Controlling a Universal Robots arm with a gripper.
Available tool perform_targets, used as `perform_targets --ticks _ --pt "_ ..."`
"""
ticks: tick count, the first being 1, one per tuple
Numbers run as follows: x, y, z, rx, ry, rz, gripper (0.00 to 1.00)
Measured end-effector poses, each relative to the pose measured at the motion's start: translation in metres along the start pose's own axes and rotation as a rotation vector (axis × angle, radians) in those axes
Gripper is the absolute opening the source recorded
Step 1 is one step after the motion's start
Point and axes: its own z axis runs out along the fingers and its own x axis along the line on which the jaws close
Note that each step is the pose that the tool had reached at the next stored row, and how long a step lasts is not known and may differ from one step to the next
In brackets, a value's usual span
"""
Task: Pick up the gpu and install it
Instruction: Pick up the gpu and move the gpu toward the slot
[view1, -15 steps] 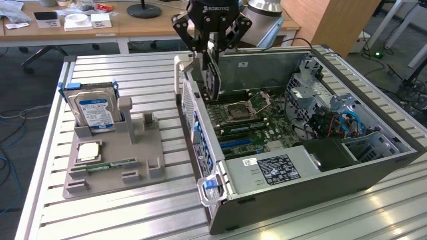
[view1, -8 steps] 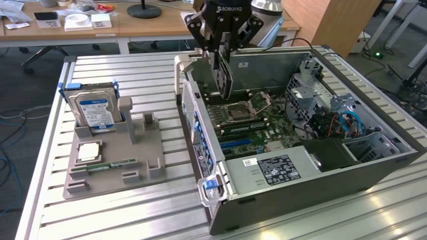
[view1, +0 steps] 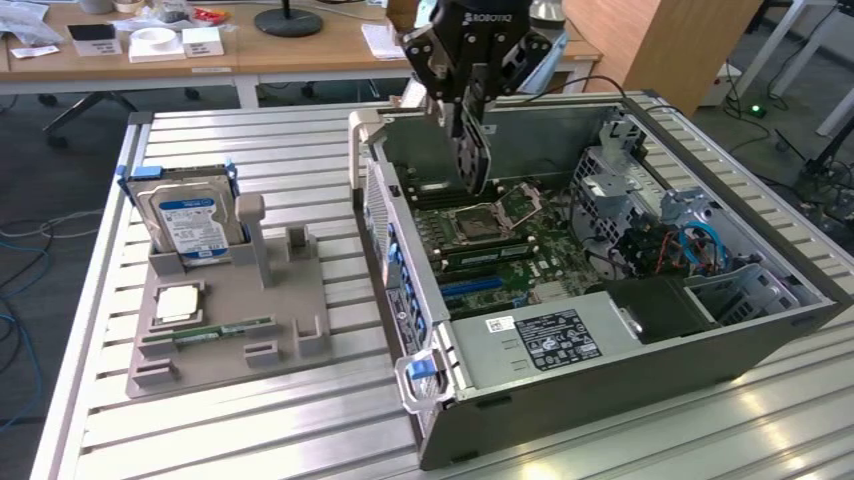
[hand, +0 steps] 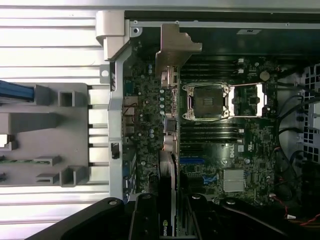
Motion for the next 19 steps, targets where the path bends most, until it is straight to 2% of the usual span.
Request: perform_targets --ticks 19 --pt "-0.055 0.0037 0.0015 0.0 0.0 0.0 0.26"
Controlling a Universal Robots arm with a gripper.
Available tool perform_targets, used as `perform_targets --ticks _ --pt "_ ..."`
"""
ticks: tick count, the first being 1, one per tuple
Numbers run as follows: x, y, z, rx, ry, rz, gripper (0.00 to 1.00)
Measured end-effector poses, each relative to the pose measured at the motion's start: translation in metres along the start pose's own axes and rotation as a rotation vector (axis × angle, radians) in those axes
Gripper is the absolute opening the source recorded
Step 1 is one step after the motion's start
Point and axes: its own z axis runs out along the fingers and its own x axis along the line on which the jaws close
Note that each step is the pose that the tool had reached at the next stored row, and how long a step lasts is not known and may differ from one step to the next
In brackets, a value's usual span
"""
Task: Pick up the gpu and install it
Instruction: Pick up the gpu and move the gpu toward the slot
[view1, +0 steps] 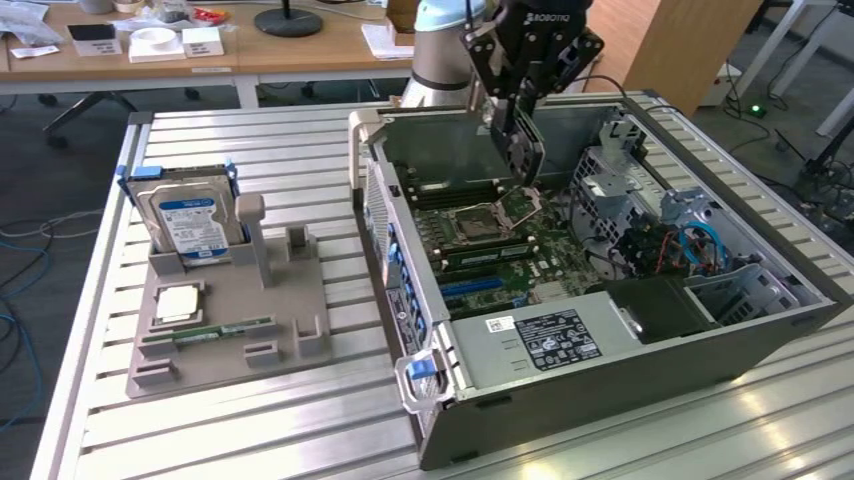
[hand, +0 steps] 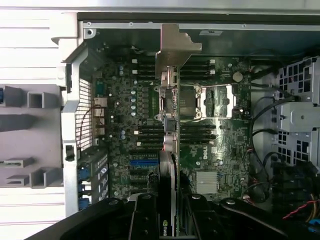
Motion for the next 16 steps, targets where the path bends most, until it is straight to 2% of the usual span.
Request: perform_targets --ticks 16 --pt "-0.048 0.0031 0.0013 0.0 0.0 0.0 0.26"
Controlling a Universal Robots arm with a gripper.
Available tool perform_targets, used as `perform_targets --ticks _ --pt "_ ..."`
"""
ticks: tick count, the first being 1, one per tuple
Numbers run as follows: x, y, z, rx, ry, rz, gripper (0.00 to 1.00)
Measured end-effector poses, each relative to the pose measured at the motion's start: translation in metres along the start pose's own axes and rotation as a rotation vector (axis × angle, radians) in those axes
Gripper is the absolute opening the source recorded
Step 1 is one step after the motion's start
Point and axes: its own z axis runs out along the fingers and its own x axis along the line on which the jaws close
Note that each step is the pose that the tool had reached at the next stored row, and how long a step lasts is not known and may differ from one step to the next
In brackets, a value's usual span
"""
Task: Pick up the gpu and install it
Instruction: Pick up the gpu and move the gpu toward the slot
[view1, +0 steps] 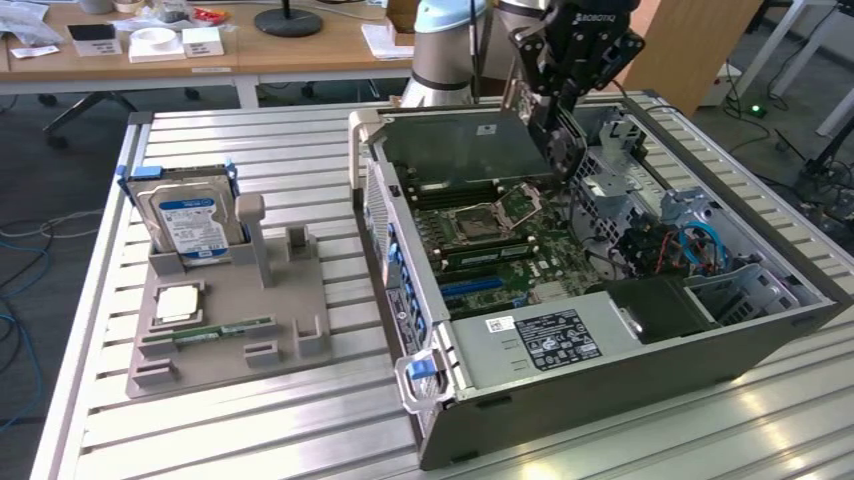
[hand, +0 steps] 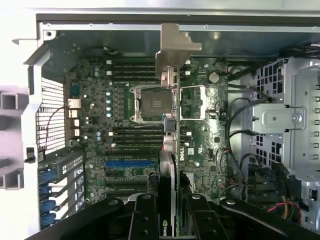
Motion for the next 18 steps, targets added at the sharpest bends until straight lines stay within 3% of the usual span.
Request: perform_targets --ticks 7,18 --pt "-0.016 0.001 0.0004 0.0 0.0 0.0 0.26" --pt "-0.019 0.0012 0.0005 0.0 0.0 0.0 0.26"
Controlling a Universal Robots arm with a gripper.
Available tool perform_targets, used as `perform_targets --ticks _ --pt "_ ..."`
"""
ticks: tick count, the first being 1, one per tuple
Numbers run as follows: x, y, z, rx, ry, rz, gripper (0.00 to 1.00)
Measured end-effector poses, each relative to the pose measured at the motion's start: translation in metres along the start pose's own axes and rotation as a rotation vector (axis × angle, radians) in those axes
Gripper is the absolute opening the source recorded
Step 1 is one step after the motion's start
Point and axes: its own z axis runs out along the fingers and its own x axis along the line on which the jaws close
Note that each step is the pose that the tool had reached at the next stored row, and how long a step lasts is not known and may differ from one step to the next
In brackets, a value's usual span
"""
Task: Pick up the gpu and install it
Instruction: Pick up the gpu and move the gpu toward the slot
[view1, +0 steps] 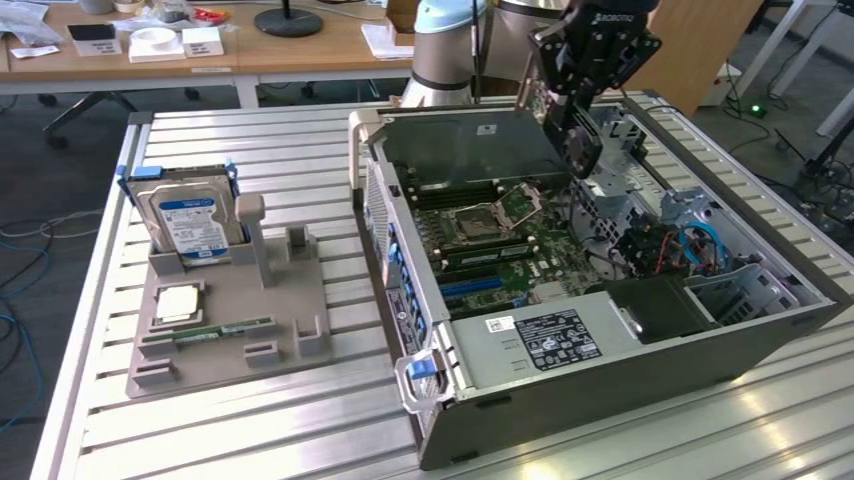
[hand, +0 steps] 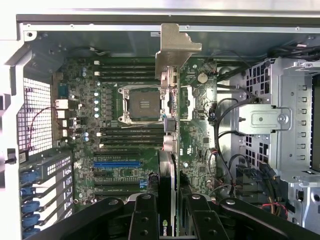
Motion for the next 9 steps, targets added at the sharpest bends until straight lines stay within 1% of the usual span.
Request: perform_targets --ticks 4,9 --pt "-0.0021 0.0001 0.0 0.0001 0.0 0.0 0.26" --pt "-0.0022 0.0001 0.0001 0.0 0.0 0.0 0.26"
